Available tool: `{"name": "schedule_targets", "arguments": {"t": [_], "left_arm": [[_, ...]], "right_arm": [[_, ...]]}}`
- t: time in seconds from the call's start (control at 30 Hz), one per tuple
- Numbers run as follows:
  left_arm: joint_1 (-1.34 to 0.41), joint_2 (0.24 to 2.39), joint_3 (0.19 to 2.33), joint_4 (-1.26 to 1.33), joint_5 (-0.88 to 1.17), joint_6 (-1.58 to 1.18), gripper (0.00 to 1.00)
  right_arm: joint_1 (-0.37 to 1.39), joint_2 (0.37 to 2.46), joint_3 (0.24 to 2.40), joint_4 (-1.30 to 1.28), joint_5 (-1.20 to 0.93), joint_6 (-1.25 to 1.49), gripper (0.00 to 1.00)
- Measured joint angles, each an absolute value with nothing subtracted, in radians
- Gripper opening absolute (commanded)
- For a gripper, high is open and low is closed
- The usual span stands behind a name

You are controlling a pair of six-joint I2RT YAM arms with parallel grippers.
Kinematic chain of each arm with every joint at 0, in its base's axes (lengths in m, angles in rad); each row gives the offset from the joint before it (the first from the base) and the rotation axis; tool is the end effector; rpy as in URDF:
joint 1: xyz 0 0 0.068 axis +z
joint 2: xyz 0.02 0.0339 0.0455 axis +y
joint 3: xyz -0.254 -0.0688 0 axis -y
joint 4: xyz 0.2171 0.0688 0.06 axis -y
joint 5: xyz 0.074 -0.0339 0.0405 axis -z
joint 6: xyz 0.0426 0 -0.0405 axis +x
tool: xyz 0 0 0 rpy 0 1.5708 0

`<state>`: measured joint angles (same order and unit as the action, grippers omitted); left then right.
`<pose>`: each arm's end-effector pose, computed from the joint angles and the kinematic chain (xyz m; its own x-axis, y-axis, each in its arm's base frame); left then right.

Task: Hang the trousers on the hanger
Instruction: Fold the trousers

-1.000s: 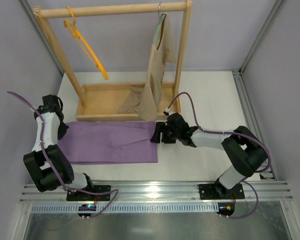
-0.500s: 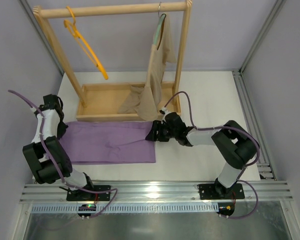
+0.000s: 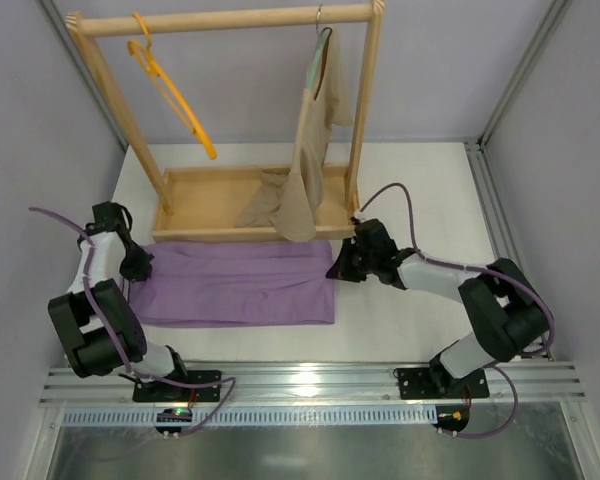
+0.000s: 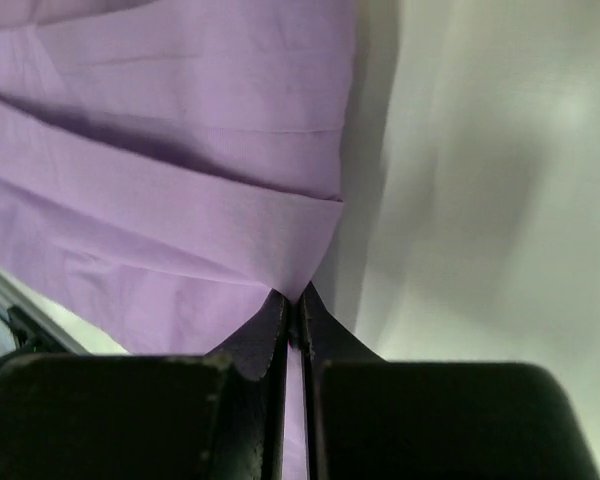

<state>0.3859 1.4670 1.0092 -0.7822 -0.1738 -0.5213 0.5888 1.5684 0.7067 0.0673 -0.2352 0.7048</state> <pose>0.2313 0.1019 0.2143 -0.5493 -0.7526 -0.3631 -0.8030 0.5957 -0.0199 0.2333 0.1677 0.1594 -0.8898 0.1634 -0.4260 -0.1304 0.8037 0.5806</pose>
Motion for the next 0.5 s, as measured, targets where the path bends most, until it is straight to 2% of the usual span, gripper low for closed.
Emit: {"name": "schedule_targets", "arguments": {"t": [0.2, 0.23, 0.27, 0.3, 0.37, 0.4, 0.5], "left_arm": [[0.287, 1.404, 0.792, -0.678, 0.099, -0.611, 0.0], [0.259, 1.401, 0.774, -0.668, 0.118, -0.622, 0.0], [0.225, 1.396, 0.757, -0.656, 0.139, -0.63, 0.0], [0.201, 1.391, 0.749, -0.647, 0.159, -0.637, 0.0], [0.183, 1.382, 0.746, -0.636, 0.184, -0.648, 0.0], [0.184, 1.38, 0.748, -0.634, 0.187, -0.65, 0.0], [0.186, 1.38, 0.77, -0.64, 0.194, -0.652, 0.0]], "right_arm": [[0.409, 1.34, 0.632, -0.165, -0.156, 0.677, 0.05], [0.386, 1.31, 0.62, -0.205, -0.137, 0.671, 0.21], [0.367, 1.278, 0.607, -0.247, -0.118, 0.663, 0.31], [0.353, 1.248, 0.598, -0.288, -0.095, 0.654, 0.5], [0.338, 1.196, 0.583, -0.332, -0.083, 0.633, 0.69], [0.338, 1.172, 0.577, -0.341, -0.086, 0.627, 0.77], [0.338, 1.133, 0.573, -0.339, -0.102, 0.607, 0.81]]}}
